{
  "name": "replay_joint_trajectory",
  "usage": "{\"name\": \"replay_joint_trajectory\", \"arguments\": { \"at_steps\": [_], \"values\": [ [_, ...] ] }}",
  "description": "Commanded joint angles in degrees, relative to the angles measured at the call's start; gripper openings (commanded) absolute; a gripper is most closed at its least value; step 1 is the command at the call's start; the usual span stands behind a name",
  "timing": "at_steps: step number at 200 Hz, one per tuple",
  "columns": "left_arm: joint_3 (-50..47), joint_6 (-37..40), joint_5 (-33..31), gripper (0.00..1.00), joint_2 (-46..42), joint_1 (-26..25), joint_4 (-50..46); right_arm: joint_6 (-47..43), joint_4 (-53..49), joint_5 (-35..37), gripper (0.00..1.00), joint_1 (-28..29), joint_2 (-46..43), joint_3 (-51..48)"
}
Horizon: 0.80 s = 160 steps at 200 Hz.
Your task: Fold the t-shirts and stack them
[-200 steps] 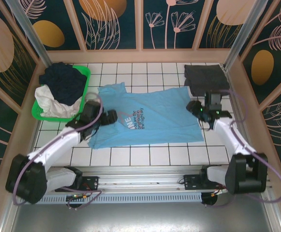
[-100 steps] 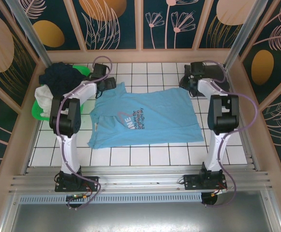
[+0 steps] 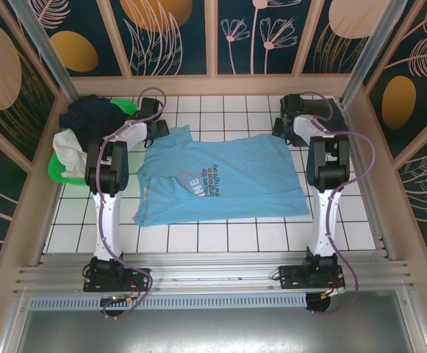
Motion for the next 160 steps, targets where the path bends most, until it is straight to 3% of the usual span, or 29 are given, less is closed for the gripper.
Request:
{"name": "replay_joint_trajectory", "arguments": {
  "at_steps": [1, 46, 89, 113, 160],
  "values": [
    [0.75, -0.61, 1.88, 0.52, 2.48, 0.35, -0.4, -1.09, -0.78, 0.37, 0.4, 0.22, 2.06, 1.5],
    [2.21, 0.23, 2.89, 0.35, 2.96, 0.36, -0.75, -1.37, -0.74, -0.97, 0.34, 0.3, 4.08, 3.11],
    [4.97, 1.63, 3.15, 0.16, 2.83, 0.53, -3.11, -1.55, -1.27, -0.99, 0.09, 0.68, 3.05, 3.07],
    [4.99, 2.96, 4.55, 0.0, 0.55, 0.54, -2.97, -1.63, -0.34, -0.99, 0.0, 1.18, -0.49, 0.92],
    [0.52, 4.8, 7.08, 0.0, -7.97, 0.58, -2.16, -1.26, 3.06, -3.54, 0.0, 1.43, -9.83, -7.98]
  ]
}}
